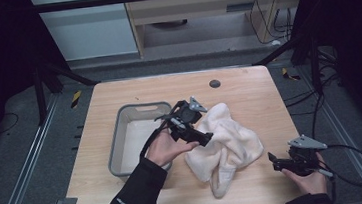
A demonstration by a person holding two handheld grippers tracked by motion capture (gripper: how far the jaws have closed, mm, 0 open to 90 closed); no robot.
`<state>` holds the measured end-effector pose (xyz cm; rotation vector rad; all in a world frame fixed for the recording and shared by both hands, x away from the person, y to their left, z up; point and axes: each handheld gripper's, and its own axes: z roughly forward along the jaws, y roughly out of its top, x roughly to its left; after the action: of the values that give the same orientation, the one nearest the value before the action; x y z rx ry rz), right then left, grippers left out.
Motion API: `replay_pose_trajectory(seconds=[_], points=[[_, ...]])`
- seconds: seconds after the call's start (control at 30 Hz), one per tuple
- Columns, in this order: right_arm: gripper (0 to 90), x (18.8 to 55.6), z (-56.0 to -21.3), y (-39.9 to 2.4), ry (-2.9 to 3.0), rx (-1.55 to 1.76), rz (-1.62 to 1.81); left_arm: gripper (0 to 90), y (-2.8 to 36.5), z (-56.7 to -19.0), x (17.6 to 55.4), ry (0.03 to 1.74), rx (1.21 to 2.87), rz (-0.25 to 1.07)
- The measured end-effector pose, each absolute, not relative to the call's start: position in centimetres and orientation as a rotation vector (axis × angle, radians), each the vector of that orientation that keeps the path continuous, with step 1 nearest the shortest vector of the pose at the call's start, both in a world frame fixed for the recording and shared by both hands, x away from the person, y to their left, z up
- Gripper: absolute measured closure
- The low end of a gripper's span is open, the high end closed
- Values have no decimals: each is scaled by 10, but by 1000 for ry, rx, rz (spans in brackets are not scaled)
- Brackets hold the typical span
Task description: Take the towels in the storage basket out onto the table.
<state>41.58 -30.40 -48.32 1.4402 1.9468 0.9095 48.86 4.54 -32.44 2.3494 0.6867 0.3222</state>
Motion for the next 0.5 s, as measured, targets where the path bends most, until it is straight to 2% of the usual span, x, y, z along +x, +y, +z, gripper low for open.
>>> replay_pose_trajectory(seconds=[0.17, 0.5], points=[[73, 416, -483, -303, 1945, 1441, 911, 241, 68, -323, 486, 739, 2300, 361], [94, 415, -482, -301, 1944, 1437, 923, 246, 140, -327, 476, 869, 2178, 450]])
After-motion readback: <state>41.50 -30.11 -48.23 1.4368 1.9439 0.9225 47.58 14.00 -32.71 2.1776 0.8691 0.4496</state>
